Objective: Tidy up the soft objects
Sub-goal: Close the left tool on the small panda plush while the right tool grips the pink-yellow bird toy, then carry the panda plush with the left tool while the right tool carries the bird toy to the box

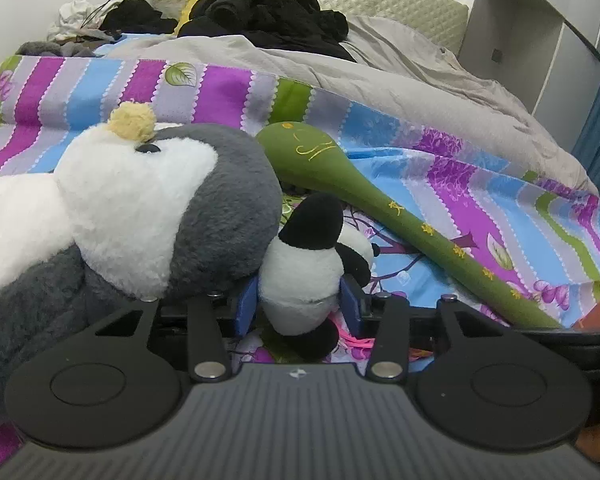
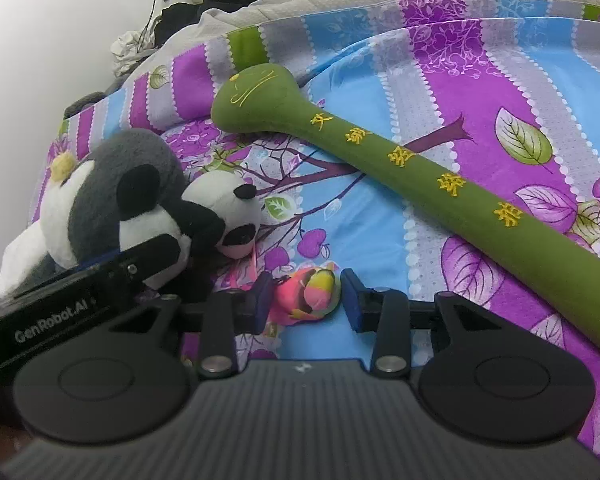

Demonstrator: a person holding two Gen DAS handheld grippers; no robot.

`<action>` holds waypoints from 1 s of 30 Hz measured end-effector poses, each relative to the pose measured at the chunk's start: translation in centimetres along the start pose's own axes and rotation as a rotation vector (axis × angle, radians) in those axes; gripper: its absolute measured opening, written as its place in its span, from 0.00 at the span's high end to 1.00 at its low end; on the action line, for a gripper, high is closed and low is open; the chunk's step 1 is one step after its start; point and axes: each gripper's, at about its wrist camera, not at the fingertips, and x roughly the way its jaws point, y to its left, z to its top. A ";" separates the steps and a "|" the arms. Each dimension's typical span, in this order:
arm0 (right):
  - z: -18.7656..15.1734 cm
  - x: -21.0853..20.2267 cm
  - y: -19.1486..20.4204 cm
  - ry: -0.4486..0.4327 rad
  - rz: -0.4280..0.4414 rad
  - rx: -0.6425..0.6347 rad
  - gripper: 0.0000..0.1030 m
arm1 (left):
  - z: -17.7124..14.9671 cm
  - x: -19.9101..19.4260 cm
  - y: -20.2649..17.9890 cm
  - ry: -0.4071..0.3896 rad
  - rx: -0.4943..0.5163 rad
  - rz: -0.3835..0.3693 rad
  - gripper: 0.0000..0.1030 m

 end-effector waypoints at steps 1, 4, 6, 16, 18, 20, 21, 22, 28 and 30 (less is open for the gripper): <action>0.0 -0.1 0.0 0.001 0.000 0.002 0.61 | 0.0 -0.2 0.0 -0.002 -0.002 0.000 0.56; -0.1 -0.5 0.0 0.001 -0.012 -0.003 0.61 | -0.2 -0.7 -0.1 0.001 -0.008 0.001 0.60; -0.2 -0.9 0.0 0.001 -0.021 -0.006 0.61 | -0.3 -1.3 -0.3 0.004 -0.012 0.002 0.61; -1.8 -4.6 0.1 0.013 -0.066 -0.041 0.61 | -1.7 -5.6 -1.4 0.026 -0.052 -0.006 0.62; -2.3 -5.6 0.3 0.014 -0.077 -0.055 0.61 | -2.2 -6.6 -1.7 0.034 -0.057 -0.009 0.62; -2.8 -6.6 0.3 0.015 -0.083 -0.060 0.61 | -2.8 -7.7 -2.1 0.041 -0.062 -0.011 0.62; -3.2 -7.1 0.3 0.016 -0.088 -0.061 0.61 | -3.1 -8.3 -2.3 0.043 -0.065 -0.011 0.62; -3.5 -7.6 0.3 0.016 -0.091 -0.063 0.62 | -3.3 -8.9 -2.4 0.045 -0.066 -0.014 0.62; -5.4 -10.7 0.5 0.019 -0.116 -0.099 0.61 | -5.2 -12.4 -3.6 0.066 -0.059 -0.027 0.62; -6.2 -11.8 0.4 0.023 -0.129 -0.108 0.62 | -5.9 -13.7 -4.2 0.071 -0.050 -0.025 0.62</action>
